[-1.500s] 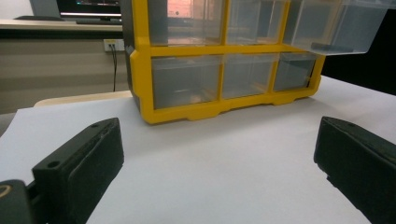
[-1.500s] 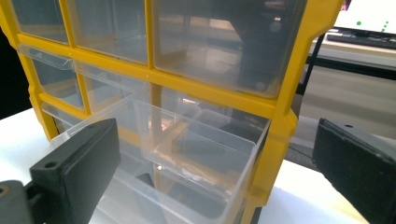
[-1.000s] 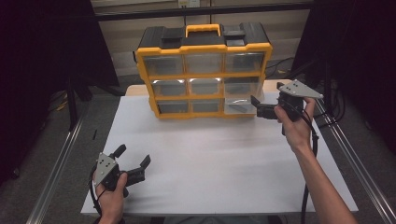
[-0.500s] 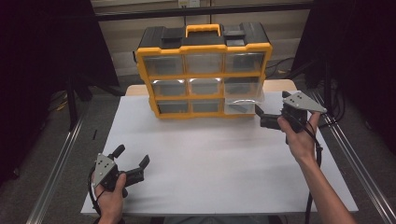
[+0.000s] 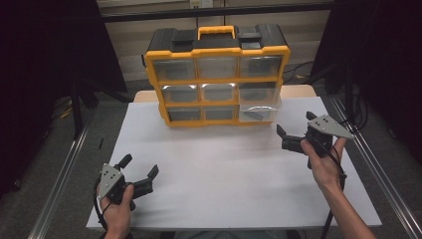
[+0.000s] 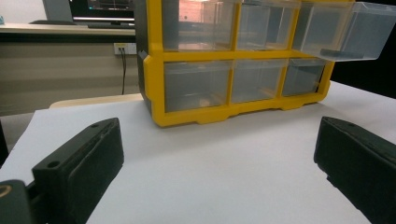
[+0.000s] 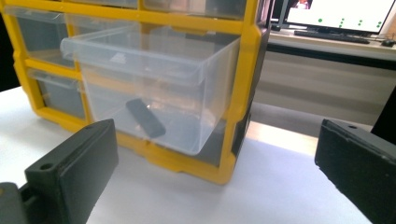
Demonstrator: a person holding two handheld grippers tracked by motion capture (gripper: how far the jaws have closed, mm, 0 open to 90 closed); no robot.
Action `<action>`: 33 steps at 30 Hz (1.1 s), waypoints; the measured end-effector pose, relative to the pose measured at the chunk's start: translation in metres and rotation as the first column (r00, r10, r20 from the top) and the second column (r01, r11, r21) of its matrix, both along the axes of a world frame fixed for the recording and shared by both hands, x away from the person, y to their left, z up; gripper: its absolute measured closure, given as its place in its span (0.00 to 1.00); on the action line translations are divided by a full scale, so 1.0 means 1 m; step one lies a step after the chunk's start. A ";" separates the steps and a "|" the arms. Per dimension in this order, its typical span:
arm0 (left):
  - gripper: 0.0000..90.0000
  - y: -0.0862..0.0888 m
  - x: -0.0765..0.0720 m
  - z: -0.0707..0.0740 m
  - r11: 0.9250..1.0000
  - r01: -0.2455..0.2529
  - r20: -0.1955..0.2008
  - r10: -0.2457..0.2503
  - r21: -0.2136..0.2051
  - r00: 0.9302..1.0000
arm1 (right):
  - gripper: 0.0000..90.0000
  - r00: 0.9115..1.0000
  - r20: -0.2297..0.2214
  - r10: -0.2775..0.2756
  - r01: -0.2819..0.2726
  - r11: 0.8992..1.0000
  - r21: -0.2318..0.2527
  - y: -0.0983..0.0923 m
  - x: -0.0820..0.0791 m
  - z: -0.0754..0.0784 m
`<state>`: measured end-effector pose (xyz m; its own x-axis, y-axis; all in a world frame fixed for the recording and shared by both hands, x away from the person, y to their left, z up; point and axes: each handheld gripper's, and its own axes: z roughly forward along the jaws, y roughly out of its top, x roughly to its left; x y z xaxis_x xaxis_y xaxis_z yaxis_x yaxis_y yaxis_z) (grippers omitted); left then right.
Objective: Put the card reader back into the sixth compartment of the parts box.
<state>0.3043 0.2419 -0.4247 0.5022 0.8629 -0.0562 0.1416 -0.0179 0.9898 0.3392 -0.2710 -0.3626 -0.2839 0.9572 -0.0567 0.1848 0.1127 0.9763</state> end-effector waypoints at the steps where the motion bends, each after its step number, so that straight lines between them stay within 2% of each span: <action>1: 0.02 0.000 0.000 0.000 1.000 0.000 0.001 0.000 0.004 1.000 | 0.00 1.000 -0.010 0.005 -0.005 1.000 -0.001 0.000 -0.002 -0.001; 4: 0.02 0.000 0.000 0.000 1.000 -0.002 0.001 0.002 0.003 1.000 | 0.00 1.000 -0.022 0.016 -0.016 1.000 -0.001 0.003 -0.009 -0.005; 12: 0.02 0.000 -0.001 0.000 1.000 -0.009 0.003 0.009 0.013 1.000 | 0.00 1.000 -0.012 -0.003 0.003 1.000 -0.010 0.003 -0.028 -0.016; 15: 0.02 0.000 -0.002 0.000 1.000 -0.006 0.005 0.006 0.009 1.000 | 0.00 1.000 -0.007 0.010 -0.010 1.000 -0.018 0.000 -0.035 -0.019; 16: 0.02 0.000 -0.003 0.001 1.000 -0.008 0.007 0.008 0.008 1.000 | 0.00 1.000 -0.001 0.001 -0.001 1.000 -0.029 -0.002 -0.037 -0.020; 26: 0.02 -0.001 -0.005 0.001 0.999 -0.027 0.021 0.027 0.027 0.999 | 0.00 0.999 0.021 -0.043 0.043 0.999 0.000 -0.011 -0.064 -0.032; 29: 0.02 -0.001 -0.006 0.001 0.999 -0.027 0.019 0.026 0.026 0.999 | 0.00 0.998 0.014 -0.059 0.059 0.998 -0.008 -0.014 -0.070 -0.036; 33: 0.02 0.001 -0.007 0.002 1.000 -0.027 0.021 0.027 0.013 0.999 | 0.00 0.998 0.003 -0.069 0.069 0.998 0.008 -0.019 -0.077 -0.042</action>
<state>0.2973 0.2427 -0.4227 0.4797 0.8767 -0.0347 0.1213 -0.0271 0.9923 0.2618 -0.2900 -0.4044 -0.2173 0.9748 -0.0504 0.1883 0.0926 0.9777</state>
